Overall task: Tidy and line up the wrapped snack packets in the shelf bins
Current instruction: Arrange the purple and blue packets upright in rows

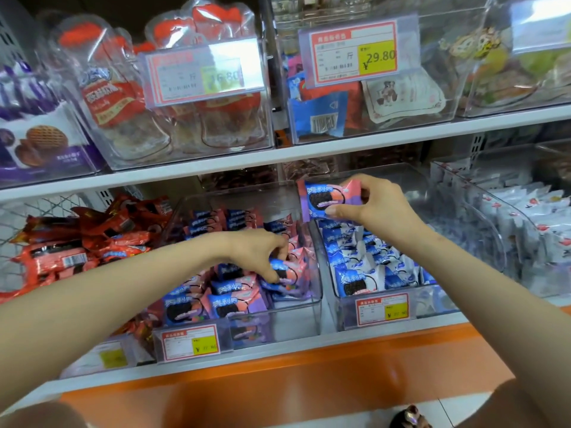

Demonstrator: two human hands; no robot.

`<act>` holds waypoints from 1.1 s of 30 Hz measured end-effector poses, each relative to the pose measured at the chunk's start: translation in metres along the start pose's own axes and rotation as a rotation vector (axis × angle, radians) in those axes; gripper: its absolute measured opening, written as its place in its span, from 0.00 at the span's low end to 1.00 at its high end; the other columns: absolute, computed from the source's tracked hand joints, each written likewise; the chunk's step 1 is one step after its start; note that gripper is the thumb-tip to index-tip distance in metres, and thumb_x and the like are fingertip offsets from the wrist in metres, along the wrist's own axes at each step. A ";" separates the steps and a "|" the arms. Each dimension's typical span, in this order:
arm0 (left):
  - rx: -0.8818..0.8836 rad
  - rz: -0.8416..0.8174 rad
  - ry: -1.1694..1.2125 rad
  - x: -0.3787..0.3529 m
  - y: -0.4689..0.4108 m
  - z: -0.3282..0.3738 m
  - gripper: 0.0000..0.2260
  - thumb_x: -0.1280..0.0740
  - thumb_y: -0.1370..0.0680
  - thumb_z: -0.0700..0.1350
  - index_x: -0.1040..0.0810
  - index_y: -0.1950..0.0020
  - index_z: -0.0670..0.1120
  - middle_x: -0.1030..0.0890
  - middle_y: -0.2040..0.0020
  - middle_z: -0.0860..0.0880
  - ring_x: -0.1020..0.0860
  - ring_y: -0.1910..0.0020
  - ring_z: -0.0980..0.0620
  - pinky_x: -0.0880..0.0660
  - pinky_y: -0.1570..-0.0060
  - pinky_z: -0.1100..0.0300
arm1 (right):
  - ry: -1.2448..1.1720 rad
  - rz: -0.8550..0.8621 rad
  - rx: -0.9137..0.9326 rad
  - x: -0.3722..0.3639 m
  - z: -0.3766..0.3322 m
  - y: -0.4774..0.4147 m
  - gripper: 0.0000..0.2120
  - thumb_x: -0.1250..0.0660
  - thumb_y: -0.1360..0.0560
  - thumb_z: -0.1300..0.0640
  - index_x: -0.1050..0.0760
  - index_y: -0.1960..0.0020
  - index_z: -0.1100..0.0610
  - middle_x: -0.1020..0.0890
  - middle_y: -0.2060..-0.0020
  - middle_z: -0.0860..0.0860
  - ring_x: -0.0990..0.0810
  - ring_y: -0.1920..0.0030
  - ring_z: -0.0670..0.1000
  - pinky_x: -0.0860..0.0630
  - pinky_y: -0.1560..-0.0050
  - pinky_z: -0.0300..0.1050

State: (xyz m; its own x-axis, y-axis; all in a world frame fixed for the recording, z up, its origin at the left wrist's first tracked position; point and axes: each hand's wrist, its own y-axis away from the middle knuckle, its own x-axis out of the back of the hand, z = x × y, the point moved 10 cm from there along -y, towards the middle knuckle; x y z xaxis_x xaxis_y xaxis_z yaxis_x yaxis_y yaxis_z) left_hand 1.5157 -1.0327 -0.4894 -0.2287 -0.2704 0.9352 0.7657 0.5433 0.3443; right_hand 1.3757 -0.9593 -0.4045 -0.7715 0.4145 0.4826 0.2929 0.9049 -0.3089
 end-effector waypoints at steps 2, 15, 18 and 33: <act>-0.002 0.004 0.045 0.000 0.000 0.001 0.14 0.26 0.29 0.47 0.30 0.51 0.47 0.31 0.66 0.53 0.33 0.68 0.55 0.40 0.72 0.65 | 0.008 -0.008 0.002 -0.002 0.000 0.000 0.11 0.24 0.32 0.53 0.24 0.56 0.55 0.20 0.61 0.52 0.24 0.61 0.50 0.26 0.59 0.43; -0.049 0.114 -0.365 -0.033 -0.021 0.020 0.17 0.31 0.30 0.60 0.24 0.51 0.48 0.21 0.57 0.50 0.26 0.50 0.49 0.43 0.53 0.55 | -0.007 0.001 -0.002 -0.003 -0.001 0.002 0.10 0.24 0.32 0.55 0.24 0.56 0.55 0.21 0.64 0.47 0.24 0.64 0.45 0.29 0.67 0.30; -0.008 0.174 -0.355 -0.029 -0.023 0.018 0.20 0.30 0.31 0.61 0.24 0.51 0.47 0.19 0.54 0.48 0.25 0.50 0.47 0.43 0.54 0.56 | 0.007 -0.001 0.000 -0.005 -0.001 0.001 0.10 0.24 0.32 0.54 0.24 0.56 0.54 0.21 0.64 0.46 0.25 0.65 0.44 0.32 0.70 0.26; -0.006 0.605 0.908 0.066 0.053 -0.022 0.04 0.35 0.22 0.44 0.26 0.48 0.47 0.22 0.58 0.52 0.24 0.63 0.62 0.30 0.58 0.71 | -0.307 -0.105 -0.090 -0.027 -0.003 0.001 0.11 0.25 0.33 0.64 0.25 0.56 0.57 0.17 0.60 0.55 0.20 0.63 0.51 0.23 0.64 0.38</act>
State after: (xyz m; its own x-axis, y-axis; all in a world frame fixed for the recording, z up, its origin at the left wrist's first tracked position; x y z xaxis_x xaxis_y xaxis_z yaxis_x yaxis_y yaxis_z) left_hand 1.5541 -1.0394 -0.4113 0.7138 -0.4473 0.5388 0.6059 0.7803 -0.1549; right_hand 1.3984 -0.9696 -0.4150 -0.9303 0.2823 0.2343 0.2409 0.9517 -0.1903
